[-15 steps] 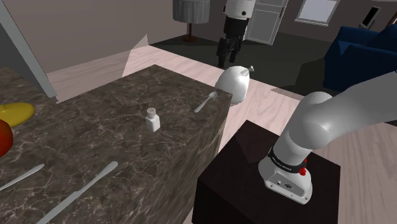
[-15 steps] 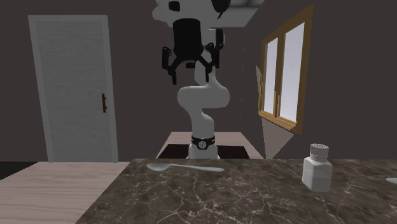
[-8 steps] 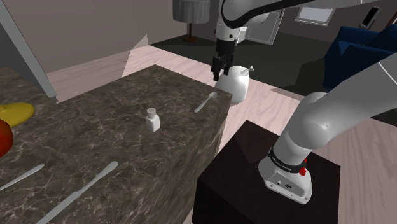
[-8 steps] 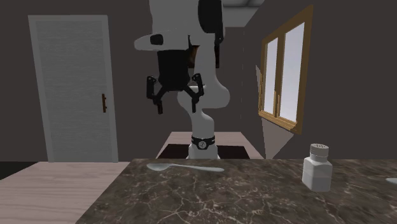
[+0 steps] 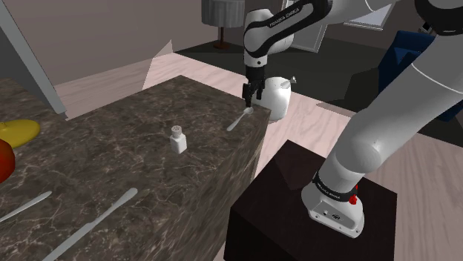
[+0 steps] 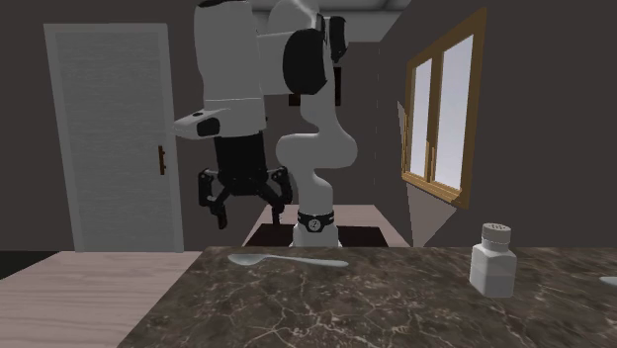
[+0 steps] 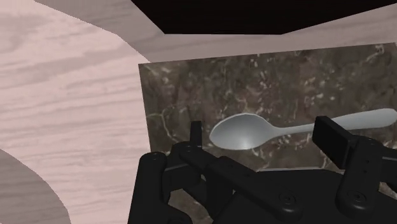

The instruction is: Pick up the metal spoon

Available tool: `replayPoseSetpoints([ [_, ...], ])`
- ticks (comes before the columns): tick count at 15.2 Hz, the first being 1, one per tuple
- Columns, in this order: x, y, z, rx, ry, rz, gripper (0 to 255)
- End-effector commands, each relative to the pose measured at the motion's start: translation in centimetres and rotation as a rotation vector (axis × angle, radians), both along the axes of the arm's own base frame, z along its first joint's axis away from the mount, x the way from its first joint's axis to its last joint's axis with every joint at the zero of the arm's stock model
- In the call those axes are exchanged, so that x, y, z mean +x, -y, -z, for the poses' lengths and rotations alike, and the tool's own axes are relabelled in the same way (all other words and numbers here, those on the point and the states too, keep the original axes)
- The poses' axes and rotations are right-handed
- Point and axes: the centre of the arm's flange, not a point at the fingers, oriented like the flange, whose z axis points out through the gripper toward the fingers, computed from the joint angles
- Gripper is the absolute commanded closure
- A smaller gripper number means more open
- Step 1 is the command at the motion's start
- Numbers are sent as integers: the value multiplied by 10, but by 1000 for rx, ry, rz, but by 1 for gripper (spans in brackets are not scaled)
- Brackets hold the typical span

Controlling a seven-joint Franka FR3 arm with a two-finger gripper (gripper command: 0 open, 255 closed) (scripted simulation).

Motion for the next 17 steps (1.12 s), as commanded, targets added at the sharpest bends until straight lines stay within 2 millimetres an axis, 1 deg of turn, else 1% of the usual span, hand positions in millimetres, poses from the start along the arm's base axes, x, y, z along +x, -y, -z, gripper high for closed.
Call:
replayPoseSetpoints([
  [1, 3, 4, 13, -2, -6, -1, 0],
  [6, 3, 4, 39, -2, -6, -1, 0],
  [7, 3, 4, 47, -2, -6, -1, 0],
  [9, 3, 4, 47, -2, -6, -1, 0],
  [10, 2, 3, 47, -2, -6, -1, 255],
  [17, 3, 3, 47, -2, -6, -1, 255],
])
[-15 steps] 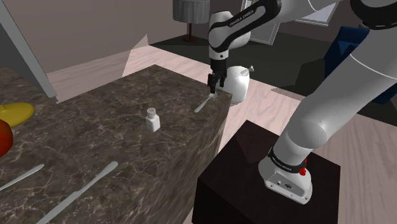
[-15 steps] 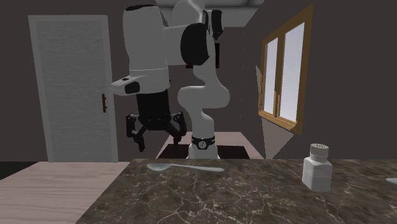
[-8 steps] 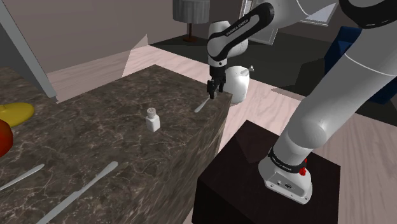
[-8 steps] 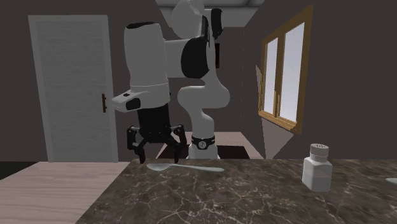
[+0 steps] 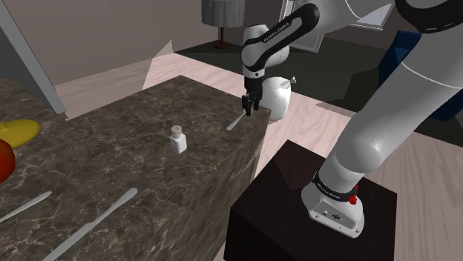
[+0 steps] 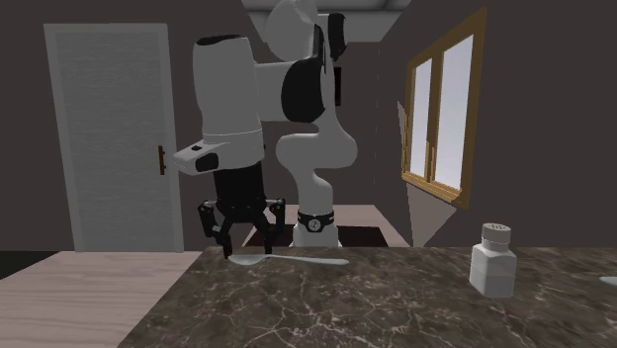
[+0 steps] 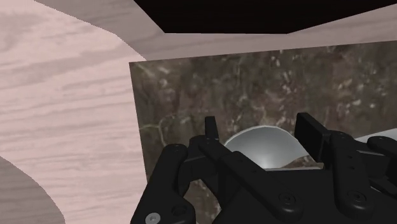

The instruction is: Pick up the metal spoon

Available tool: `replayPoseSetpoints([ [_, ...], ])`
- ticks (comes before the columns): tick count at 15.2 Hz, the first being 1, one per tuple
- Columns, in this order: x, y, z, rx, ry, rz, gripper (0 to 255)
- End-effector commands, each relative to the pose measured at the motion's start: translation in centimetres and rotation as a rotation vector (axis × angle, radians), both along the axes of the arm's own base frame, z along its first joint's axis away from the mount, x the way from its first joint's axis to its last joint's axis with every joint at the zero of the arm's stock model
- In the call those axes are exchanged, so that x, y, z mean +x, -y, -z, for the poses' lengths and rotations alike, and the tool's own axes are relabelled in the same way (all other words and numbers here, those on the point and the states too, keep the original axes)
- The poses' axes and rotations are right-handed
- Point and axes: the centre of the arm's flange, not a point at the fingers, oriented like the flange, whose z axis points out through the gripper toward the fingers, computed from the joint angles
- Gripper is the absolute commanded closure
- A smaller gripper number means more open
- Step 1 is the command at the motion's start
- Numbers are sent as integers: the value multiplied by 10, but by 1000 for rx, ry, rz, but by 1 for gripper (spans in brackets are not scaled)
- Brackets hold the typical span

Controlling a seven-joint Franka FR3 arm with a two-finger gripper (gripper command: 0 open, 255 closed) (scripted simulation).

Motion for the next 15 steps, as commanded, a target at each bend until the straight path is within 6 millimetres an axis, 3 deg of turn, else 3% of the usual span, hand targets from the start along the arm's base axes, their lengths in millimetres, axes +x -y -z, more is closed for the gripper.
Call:
replayPoseSetpoints([
  [1, 0, 0, 0, 0, -1, 0, 255],
  [15, 0, 0, -68, 0, -1, 0, 255],
])
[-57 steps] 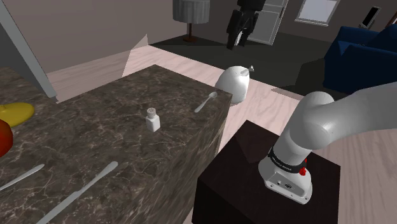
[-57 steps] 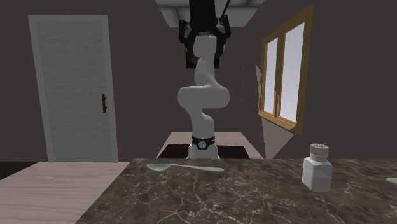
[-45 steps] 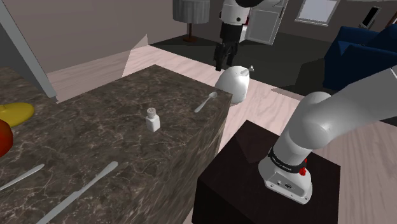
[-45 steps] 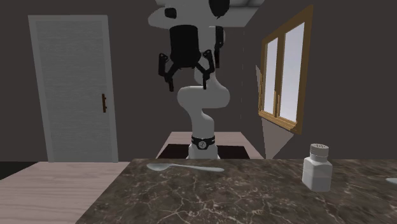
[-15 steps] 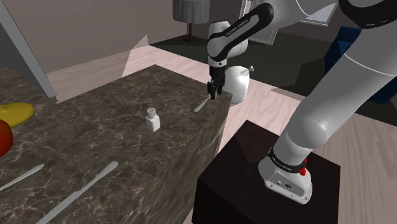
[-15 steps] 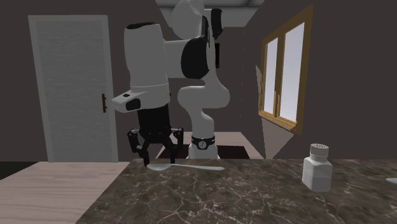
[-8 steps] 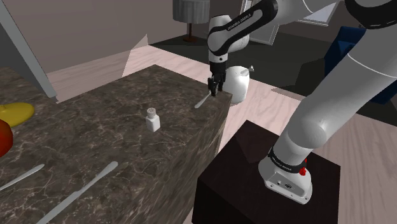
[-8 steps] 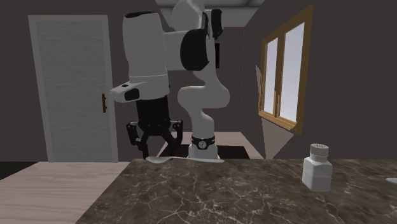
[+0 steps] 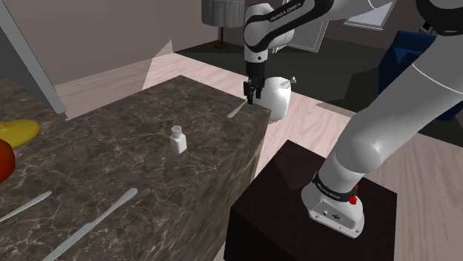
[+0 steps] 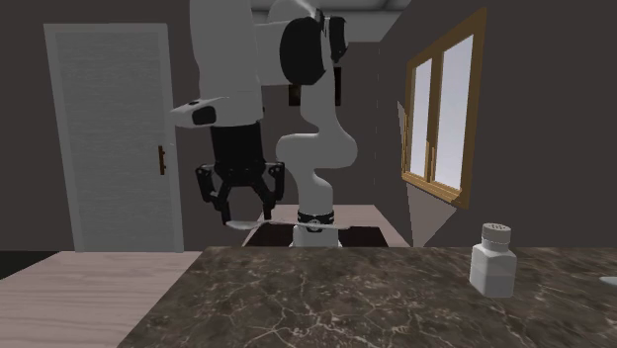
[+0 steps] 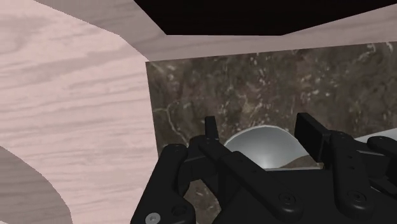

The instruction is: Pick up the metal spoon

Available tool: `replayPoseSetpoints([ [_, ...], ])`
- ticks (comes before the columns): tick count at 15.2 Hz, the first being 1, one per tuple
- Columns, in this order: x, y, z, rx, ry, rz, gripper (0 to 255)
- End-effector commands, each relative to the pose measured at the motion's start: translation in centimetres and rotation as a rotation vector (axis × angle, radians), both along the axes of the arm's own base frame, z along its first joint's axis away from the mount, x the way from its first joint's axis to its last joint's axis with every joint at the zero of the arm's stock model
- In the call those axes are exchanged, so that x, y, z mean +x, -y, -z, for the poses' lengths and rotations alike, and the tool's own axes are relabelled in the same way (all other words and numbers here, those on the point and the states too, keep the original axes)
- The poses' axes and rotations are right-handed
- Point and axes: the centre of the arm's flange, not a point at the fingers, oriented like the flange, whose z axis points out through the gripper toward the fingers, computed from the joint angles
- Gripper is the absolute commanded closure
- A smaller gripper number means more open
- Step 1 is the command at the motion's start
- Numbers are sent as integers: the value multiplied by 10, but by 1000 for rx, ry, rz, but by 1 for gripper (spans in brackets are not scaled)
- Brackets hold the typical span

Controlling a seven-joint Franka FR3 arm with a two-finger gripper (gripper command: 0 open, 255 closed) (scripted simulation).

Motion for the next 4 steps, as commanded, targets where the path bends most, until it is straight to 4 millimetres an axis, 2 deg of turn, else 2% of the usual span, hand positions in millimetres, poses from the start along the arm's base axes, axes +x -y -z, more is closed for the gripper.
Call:
replayPoseSetpoints([
  [1, 0, 0, -11, 0, 0, 0, 255],
  [4, 0, 0, -18, 0, 0, 0, 255],
])
